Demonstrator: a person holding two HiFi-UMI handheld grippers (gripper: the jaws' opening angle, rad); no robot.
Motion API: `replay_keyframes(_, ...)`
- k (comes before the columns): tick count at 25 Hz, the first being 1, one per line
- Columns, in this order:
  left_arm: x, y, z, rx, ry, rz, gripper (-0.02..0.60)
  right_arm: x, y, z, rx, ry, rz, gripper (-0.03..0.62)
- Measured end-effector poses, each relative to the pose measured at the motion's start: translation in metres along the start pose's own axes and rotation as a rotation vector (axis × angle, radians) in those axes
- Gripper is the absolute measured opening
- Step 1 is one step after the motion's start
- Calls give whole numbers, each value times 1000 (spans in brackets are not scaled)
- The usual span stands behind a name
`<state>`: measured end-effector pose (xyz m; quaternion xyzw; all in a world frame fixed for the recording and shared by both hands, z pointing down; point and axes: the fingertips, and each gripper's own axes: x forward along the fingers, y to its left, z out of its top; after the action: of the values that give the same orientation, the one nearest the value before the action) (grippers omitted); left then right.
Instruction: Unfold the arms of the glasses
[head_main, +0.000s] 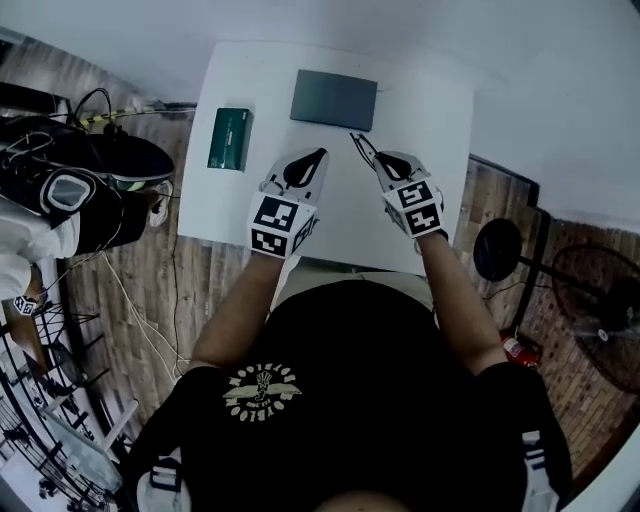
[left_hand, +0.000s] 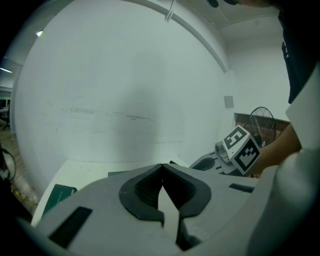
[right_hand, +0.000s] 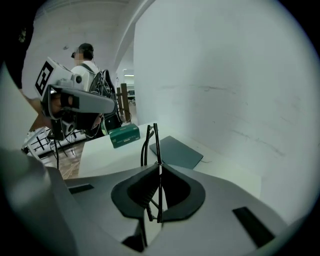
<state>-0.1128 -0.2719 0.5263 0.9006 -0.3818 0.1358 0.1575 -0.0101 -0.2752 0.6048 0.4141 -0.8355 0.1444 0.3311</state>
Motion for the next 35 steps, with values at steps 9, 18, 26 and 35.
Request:
replay_keyframes(9,-3,-27,27,-6,-34,10,6,-50,-16,33,70,-163,27,18)
replay_keyframes(18,-4,-88,53,-22,-56,-50,6,-120,-28,61,119,-305,69,18)
replay_keyframes(26,-3,-141,82,-114,-108,-160,9,-172,-32,65,97,-382,91,17)
replay_keyframes(35,3,-182,114,-220,-159,-255,62,-212,-29,38,54,-415,127,18)
